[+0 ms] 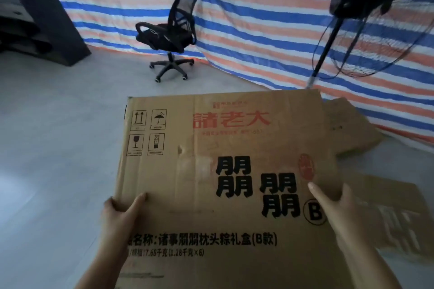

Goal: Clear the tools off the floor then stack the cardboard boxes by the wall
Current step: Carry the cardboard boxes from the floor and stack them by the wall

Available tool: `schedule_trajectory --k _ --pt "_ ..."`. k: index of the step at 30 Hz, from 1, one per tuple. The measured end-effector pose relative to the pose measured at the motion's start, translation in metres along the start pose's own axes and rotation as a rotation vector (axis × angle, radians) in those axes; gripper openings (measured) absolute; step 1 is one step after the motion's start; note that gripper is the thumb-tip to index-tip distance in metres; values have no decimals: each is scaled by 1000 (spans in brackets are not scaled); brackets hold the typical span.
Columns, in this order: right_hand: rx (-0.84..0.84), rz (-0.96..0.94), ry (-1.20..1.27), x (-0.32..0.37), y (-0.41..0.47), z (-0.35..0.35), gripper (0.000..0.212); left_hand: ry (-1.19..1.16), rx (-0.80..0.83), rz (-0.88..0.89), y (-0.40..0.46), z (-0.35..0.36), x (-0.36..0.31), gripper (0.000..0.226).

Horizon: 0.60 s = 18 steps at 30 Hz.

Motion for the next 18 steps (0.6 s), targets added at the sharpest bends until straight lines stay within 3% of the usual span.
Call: schedule_trajectory --k 8,18 --pt "203 -246 -89 157 -67 181 70 -87 -278 14 83 -209 -16 62" --pt "394 -445 -192 306 -115 357 70 -87 -600 -97 151 -366 0 96"
Point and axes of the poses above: each hand's wrist, its own y-axis towards the middle knuckle, its own z-axis out of the palm, x = y × z, the point moved 8 cm from there along y, towards the middle knuckle, and after that the axes turned 15 degrees about -y, right-handed, at the moved point
